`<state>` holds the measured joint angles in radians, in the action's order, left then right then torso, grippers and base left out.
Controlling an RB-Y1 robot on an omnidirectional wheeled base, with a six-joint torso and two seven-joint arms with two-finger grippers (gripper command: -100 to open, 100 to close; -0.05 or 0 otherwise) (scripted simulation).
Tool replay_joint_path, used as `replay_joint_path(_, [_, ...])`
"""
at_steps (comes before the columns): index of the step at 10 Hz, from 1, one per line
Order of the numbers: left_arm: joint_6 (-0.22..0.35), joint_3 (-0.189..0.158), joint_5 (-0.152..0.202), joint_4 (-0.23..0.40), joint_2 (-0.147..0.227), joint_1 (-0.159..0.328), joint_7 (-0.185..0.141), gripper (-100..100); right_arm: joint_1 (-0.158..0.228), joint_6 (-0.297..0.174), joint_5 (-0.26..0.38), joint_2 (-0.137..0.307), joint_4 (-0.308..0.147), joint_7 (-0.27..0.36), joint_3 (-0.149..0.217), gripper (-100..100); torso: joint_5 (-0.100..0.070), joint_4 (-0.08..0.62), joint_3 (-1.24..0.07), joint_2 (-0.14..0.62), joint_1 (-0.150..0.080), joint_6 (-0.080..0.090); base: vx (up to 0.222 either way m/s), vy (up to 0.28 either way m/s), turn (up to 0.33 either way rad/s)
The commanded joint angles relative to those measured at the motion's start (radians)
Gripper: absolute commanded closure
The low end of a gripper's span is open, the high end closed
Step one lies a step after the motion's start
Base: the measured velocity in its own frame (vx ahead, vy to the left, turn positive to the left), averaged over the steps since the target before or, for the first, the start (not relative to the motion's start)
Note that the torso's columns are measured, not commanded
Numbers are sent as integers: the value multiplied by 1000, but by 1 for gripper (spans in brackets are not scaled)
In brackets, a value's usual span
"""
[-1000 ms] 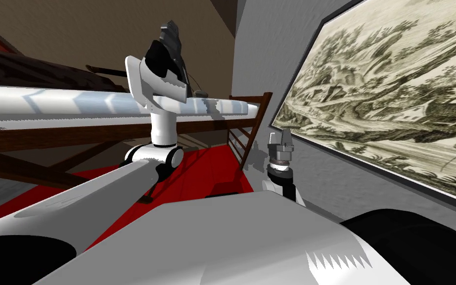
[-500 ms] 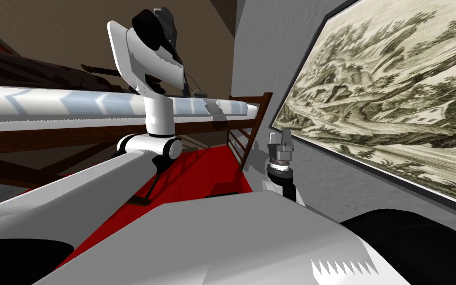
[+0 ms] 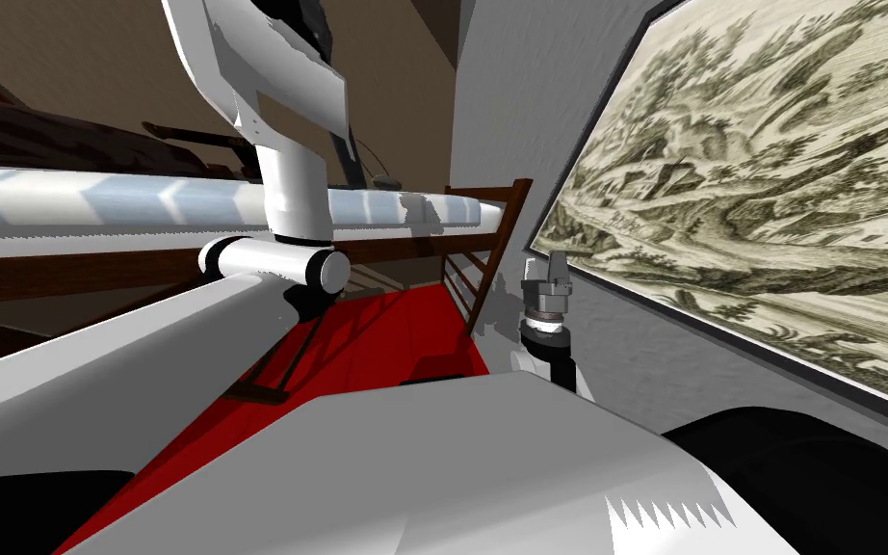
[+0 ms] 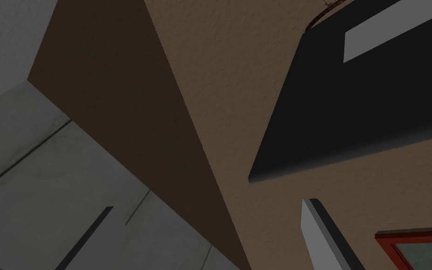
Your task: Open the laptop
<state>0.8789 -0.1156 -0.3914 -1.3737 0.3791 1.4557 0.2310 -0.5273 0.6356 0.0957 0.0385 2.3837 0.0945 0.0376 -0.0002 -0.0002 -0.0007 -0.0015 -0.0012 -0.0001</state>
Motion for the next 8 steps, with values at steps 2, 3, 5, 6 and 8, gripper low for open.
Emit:
replay_joint_path(2, [99, -8, -9, 102, 22, 107, 22, -100, 0, 0, 0, 0, 0, 0, 0, 0, 0, 0, 0, 1, 1, 0, 57, -38, 9])
replay_joint_path(3, [132, -14, -14, 129, 39, 136, 35, -100, 0, 0, 0, 0, 0, 0, 0, 0, 0, 0, 1, 2, 2, 0, 61, -32, 17])
replay_joint_path(5, [180, -19, -18, 198, 55, 198, 48, -100, 0, 0, 0, 0, 0, 0, 0, 0, 0, 0, 1, 3, 2, 0, 48, -33, 12])
replay_joint_path(6, [197, -19, -18, 224, 55, 218, 48, -100, 0, 0, 0, 0, 0, 0, 0, 0, 0, 1, 1, 2, 1, 0, 49, -31, 9])
replay_joint_path(8, [241, -24, -22, 278, 72, 266, 60, -100, 0, 0, 0, 0, 0, 0, 0, 0, 0, 0, 1, 1, 1, 0, 55, -31, 13])
